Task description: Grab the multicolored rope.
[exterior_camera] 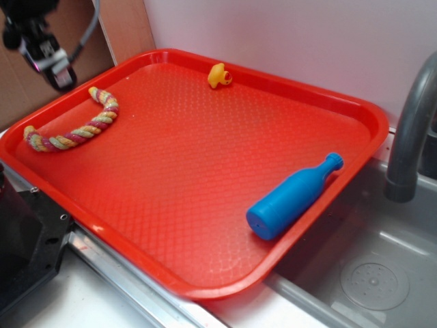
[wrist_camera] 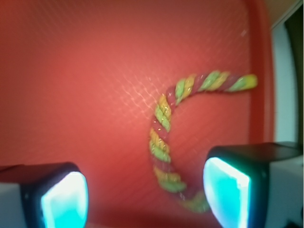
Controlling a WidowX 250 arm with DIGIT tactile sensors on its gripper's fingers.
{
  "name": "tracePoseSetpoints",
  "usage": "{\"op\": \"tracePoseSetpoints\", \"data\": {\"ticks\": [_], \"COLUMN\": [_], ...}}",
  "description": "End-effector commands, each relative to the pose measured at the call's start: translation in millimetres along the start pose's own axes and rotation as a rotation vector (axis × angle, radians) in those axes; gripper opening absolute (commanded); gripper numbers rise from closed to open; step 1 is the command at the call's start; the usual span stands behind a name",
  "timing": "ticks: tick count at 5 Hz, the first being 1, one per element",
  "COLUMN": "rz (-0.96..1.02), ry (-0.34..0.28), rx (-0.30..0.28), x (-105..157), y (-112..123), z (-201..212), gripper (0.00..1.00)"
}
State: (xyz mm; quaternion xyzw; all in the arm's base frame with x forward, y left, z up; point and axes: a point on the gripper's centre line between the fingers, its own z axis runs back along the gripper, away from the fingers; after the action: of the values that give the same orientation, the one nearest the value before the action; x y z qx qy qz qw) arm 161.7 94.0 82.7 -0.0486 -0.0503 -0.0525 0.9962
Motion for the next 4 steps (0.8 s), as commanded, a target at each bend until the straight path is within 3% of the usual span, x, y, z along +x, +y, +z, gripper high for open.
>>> {"op": "tracePoseSetpoints", "data": {"ticks": [1,3,4], "rz": [0.101,0.101,0.088], "ry": [0.008,0.008,0.013], "rx": [0.057,0.057,0.032], "x": [-3,-3,-10], "y": [13,13,27], "z": [-19,-19,-46], "gripper": [1.0,1.0,1.0]}}
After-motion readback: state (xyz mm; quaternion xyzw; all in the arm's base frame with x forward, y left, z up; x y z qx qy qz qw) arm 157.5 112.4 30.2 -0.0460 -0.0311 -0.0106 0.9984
